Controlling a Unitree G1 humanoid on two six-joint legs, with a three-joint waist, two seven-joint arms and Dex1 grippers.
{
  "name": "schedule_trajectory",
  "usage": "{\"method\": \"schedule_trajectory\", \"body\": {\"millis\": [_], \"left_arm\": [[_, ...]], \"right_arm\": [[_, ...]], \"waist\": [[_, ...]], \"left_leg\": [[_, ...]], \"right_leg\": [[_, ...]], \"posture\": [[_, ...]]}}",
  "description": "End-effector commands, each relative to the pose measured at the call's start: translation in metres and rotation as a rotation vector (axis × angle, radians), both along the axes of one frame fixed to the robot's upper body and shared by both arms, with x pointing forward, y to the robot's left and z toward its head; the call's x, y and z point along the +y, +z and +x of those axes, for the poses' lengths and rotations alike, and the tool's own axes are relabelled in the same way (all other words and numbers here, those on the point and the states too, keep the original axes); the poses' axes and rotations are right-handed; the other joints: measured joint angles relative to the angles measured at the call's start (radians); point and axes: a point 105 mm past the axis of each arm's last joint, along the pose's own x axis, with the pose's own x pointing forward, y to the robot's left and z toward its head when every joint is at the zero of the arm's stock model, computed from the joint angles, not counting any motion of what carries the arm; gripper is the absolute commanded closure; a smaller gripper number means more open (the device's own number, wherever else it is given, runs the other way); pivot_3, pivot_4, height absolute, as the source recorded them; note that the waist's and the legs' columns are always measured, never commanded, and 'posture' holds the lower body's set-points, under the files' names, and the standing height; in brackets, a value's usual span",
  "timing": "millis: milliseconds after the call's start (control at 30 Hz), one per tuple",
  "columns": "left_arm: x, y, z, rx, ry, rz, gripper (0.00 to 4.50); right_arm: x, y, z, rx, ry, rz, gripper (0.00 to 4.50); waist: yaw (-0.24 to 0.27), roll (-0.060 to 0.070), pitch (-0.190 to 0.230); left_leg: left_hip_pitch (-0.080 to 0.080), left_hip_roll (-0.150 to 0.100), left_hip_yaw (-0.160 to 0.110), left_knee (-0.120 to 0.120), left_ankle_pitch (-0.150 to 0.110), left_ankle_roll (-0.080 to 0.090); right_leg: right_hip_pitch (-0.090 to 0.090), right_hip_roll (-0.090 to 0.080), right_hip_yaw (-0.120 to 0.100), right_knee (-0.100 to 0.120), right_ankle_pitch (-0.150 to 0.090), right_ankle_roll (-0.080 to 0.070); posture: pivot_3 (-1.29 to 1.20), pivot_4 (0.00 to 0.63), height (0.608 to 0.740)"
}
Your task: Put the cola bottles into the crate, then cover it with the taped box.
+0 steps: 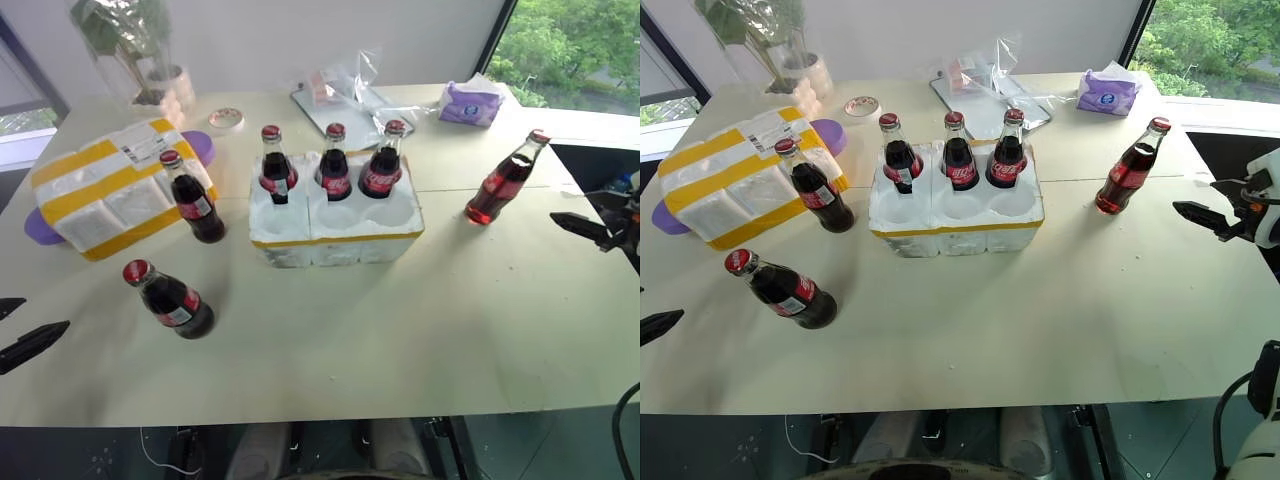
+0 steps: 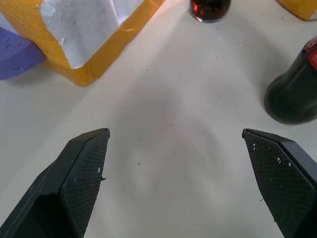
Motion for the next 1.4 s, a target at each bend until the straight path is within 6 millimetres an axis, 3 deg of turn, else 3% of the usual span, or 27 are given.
{"method": "schedule_trajectory", "body": {"millis": [33, 400, 500, 667, 767, 933, 1067, 1167, 1267, 1400], "left_arm": [[0.001, 0.003, 0.001, -0.012, -0.008, 0.008, 0.0], [-0.002, 0.008, 0.013, -0.065, -0.015, -0.013, 0.0], [-0.02, 0.02, 0.017, -0.106, -0.078, -0.063, 0.0], [-0.053, 0.053, 0.022, -0.181, -0.203, -0.134, 0.0], [-0.069, 0.066, 0.021, -0.179, -0.289, -0.153, 0.0], [-0.089, 0.071, 0.015, -0.121, -0.412, -0.121, 0.0], [-0.099, 0.069, 0.009, -0.071, -0.494, -0.094, 0.0], [-0.099, 0.06, 0.005, -0.027, -0.514, -0.038, 0.0], [-0.093, 0.059, 0.003, -0.03, -0.494, -0.032, 0.0], [-0.096, 0.059, -0.002, -0.03, -0.513, -0.028, 0.0]], "right_arm": [[-0.004, 0.015, -0.002, -0.065, -0.013, -0.003, 0.17], [-0.005, 0.014, 0.0, -0.074, -0.026, 0.007, 0.17], [-0.004, 0.019, 0.001, -0.073, -0.018, 0.02, 0.17], [0.01, 0.048, -0.006, -0.087, 0.113, 0.044, 0.17], [0.028, 0.068, -0.016, -0.079, 0.252, 0.076, 0.17], [0.076, 0.092, -0.036, -0.04, 0.512, 0.125, 0.17], [0.123, 0.1, -0.06, 0.017, 0.716, 0.175, 0.17], [0.147, 0.094, -0.074, 0.068, 0.805, 0.175, 0.17], [0.16, 0.087, -0.079, 0.092, 0.831, 0.155, 0.17], [0.162, 0.09, -0.076, 0.088, 0.817, 0.183, 0.17]], "waist": [[0.0, 0.0, 0.0], [0.0, 0.0, 0.0], [0.001, 0.0, 0.0], [0.0, 0.0, 0.0], [0.0, 0.003, 0.002], [-0.001, 0.004, 0.002], [0.002, 0.005, 0.002], [0.005, 0.005, 0.003], [0.006, 0.005, 0.003], [0.008, 0.005, 0.003]], "left_leg": [[0.0, 0.0, 0.0, 0.0, 0.0, 0.0], [0.0, 0.0, 0.0, 0.0, 0.0, 0.0], [0.0, 0.0, 0.0, 0.0, 0.0, 0.0], [0.0, 0.0, 0.0, 0.001, 0.0, 0.0], [0.0, 0.0, 0.0, 0.001, 0.001, 0.0], [0.0, 0.0, 0.0, 0.0, 0.002, 0.002], [0.0, 0.0, 0.0, 0.0, 0.002, 0.002], [0.0, 0.0, 0.0, 0.0, 0.001, 0.0], [0.0, 0.0, 0.0, 0.0, 0.0, 0.0], [0.0, 0.0, 0.0, 0.001, 0.0, 0.0]], "right_leg": [[0.0, 0.0, 0.0, 0.0, 0.0, 0.0], [0.0, 0.0, 0.0, 0.001, 0.0, 0.0], [0.0, 0.0, 0.0, 0.001, 0.0, 0.0], [0.0, 0.0, 0.0, 0.001, 0.0, 0.001], [0.0, 0.001, 0.0, 0.002, 0.001, 0.001], [-0.001, 0.001, 0.0, 0.003, 0.001, 0.001], [-0.001, 0.001, 0.0, 0.003, 0.0, 0.001], [-0.001, 0.0, 0.0, 0.003, 0.0, 0.001], [-0.001, 0.0, 0.0, 0.002, 0.0, 0.0], [-0.001, -0.001, 0.0, 0.002, 0.0, 0.0]], "posture": [[0.0, 0.15, 0.738], [0.0, 0.15, 0.738], [0.0, 0.15, 0.738], [0.0, 0.15, 0.738], [0.0, 0.15, 0.738], [0.0, 0.15, 0.738], [0.0, 0.15, 0.738], [0.0, 0.15, 0.738], [0.0, 0.15, 0.738], [0.0, 0.15, 0.738]]}}
